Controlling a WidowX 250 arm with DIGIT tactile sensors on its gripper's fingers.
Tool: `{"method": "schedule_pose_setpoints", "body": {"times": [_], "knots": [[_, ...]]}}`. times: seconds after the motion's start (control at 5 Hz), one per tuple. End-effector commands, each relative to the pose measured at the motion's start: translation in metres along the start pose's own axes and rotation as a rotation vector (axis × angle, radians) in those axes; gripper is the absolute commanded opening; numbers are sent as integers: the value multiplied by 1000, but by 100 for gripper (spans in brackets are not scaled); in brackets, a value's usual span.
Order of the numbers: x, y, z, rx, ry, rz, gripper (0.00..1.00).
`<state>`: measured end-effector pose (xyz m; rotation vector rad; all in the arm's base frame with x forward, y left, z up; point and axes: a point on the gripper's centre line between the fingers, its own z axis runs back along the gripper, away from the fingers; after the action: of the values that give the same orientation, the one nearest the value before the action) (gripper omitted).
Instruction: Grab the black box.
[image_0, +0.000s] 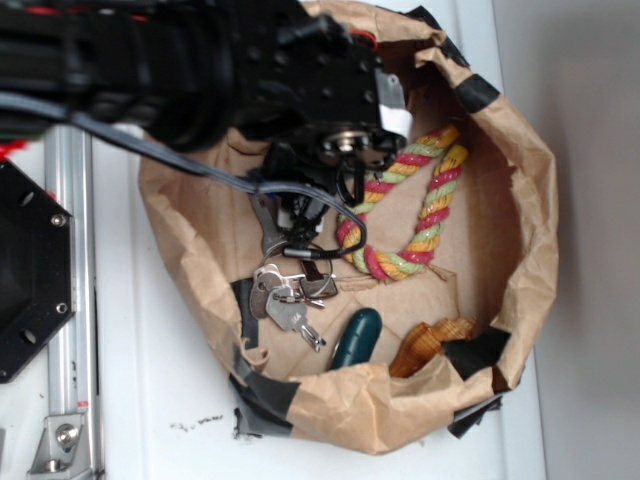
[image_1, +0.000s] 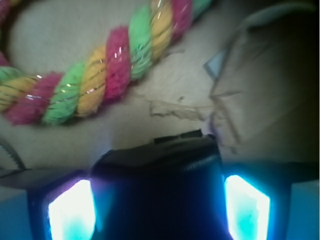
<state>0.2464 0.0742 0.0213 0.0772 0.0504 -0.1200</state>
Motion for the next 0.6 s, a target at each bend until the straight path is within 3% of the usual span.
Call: {"method": "schedule_pose_setpoints", "body": {"times": [0.0, 0.4], "knots": [[5, -19, 17, -34, -34, -10, 100], [1, -32, 7, -1, -13, -7, 100]]}}
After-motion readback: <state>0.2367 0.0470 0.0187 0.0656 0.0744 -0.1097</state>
